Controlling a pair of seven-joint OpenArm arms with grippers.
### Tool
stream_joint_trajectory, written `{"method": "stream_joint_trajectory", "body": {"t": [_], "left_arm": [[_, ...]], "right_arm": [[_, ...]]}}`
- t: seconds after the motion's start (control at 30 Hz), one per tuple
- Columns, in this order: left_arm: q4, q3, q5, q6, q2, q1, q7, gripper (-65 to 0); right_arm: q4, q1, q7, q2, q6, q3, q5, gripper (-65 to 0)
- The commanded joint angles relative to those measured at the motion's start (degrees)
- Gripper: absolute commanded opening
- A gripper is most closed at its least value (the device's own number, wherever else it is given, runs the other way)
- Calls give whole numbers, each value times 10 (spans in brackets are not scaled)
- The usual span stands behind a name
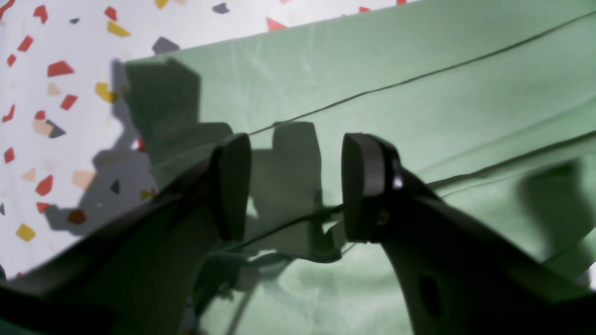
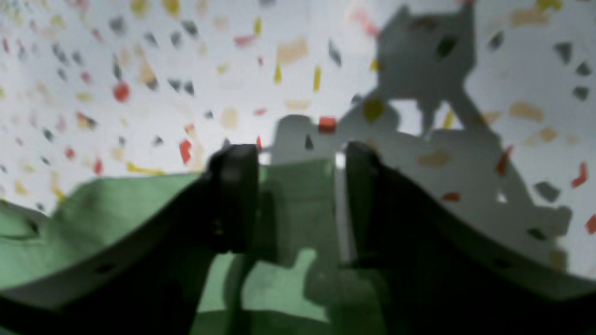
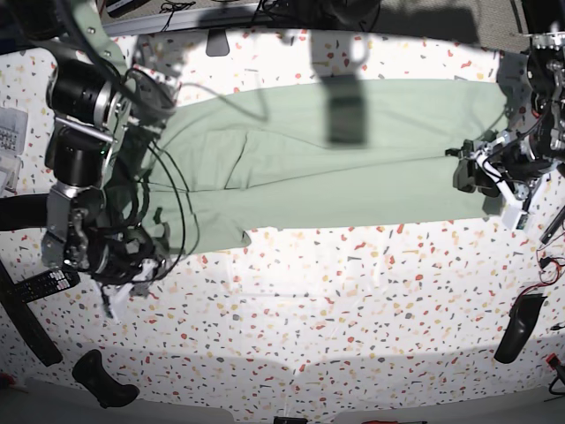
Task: Fold the T-shirt properly
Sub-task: 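Pull the folded shirt ends apart with both grippers to flatten it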
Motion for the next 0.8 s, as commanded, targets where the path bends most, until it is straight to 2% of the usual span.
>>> {"method": "stream_joint_trajectory", "body": {"t": [0.0,0.13,0.27,0.33,0.4,0.43,0.5,0.6,0.77], "left_arm": [[9,-4,-8,-2,-8,-8,-14,-362],[9,-3,-9,-2,-8,-8,-14,-362],[9,-3,-9,-2,-8,-8,-14,-362],[9,-4,-9,-2,-8,-8,-13,-362],[9,-3,-9,-2,-8,-8,-14,-362],[9,-4,-9,-2,-8,-8,-13,-362],[9,-4,-9,-2,-8,-8,-13,-362],[9,-4,-9,-2,-8,-8,-13,-362],[9,-4,-9,-2,-8,-8,-13,-362]], "right_arm": [[6,20,13,8,4,-3,8,-342],[2,20,10,4,3,-5,9,-342],[2,20,-28,-5,-27,-5,17,-353],[2,18,-68,-10,-26,-5,48,-443],[2,17,-81,-14,-26,-5,75,-610],[2,17,-82,-14,-26,-5,78,-650],[5,19,-82,-14,-23,-5,77,-650],[23,17,-82,-15,25,-5,83,-650],[91,-15,-98,-15,29,-5,155,-650]]}}
